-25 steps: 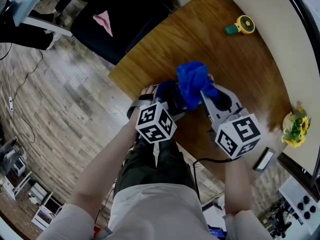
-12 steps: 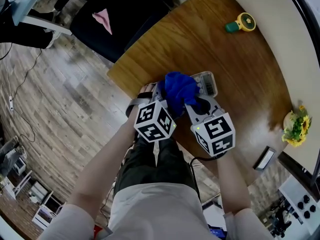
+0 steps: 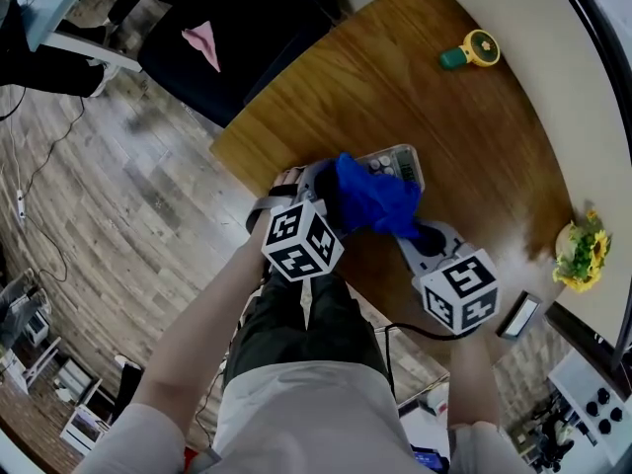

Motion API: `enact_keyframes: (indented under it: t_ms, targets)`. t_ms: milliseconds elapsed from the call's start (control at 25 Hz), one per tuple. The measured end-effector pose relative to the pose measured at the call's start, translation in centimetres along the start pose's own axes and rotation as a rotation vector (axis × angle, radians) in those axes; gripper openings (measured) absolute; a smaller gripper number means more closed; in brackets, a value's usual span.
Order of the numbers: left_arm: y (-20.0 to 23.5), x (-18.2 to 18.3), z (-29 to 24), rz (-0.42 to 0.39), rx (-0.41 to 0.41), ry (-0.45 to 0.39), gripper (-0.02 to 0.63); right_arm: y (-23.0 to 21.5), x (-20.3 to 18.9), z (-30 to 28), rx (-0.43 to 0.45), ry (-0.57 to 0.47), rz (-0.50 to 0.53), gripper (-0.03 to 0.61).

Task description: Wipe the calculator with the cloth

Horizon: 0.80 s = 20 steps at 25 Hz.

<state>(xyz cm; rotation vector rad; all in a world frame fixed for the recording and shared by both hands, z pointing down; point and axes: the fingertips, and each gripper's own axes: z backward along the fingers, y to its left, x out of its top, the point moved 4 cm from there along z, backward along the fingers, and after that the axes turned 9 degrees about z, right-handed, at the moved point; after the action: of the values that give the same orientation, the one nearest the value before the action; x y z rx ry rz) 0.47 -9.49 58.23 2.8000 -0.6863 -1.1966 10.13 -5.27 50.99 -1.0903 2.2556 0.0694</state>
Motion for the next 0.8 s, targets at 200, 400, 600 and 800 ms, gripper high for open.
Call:
enact_keyframes:
  t_ms: [200,400,600,800]
  targets:
    - [0.0,0.1,0.1,0.001,0.002,0.001,0.442,-3.9,7.7,5.1,-0.197,-0.312,0.015,0.021]
    - [0.0,0.1,0.0,-0.001,0.001,0.000,0.442,-5.5,10.3,3.3,-0.239,-0.423,0.029,0.021]
    - [0.0,0.1,0.0,0.001,0.002,0.001,0.442,-5.4,6.4,-3.9,-0.171,-0.255,-0.010,0.021]
    - [0.0,0.1,0.0,-0.004,-0.001,0.000,0.442,-2.4,2.5,-5.5,-0.140,-0.082,0.017,0.020]
